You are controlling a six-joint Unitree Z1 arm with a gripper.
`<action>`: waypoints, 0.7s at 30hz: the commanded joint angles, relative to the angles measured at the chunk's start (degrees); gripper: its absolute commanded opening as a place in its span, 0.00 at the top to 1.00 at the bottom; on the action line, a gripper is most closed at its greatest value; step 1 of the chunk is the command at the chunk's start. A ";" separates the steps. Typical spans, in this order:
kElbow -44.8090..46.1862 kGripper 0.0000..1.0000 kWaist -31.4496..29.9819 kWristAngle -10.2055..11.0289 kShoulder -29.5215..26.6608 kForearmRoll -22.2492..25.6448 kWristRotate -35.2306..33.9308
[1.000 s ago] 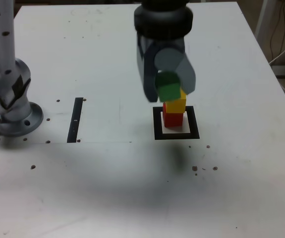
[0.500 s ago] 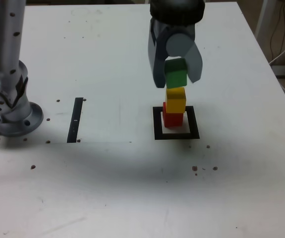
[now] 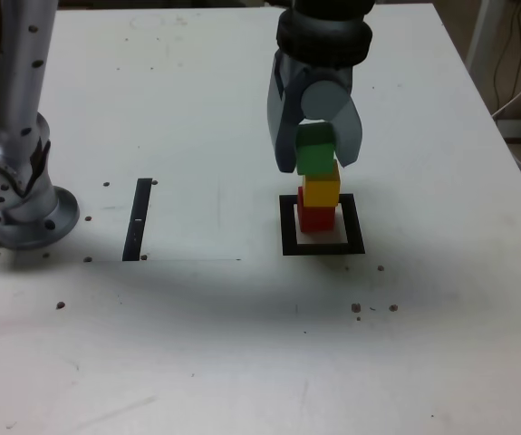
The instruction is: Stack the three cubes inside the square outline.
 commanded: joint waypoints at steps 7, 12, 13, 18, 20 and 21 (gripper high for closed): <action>0.34 0.81 0.12 0.39 1.02 -1.22 0.14; 0.44 0.80 0.17 0.56 1.37 -1.74 0.14; 0.39 0.80 0.17 0.56 1.40 -1.82 0.14; -0.22 0.77 0.17 0.43 1.38 -1.92 0.14; -0.34 0.76 0.19 0.33 1.42 -1.96 0.14; -0.34 0.76 0.21 0.28 1.44 -2.00 0.14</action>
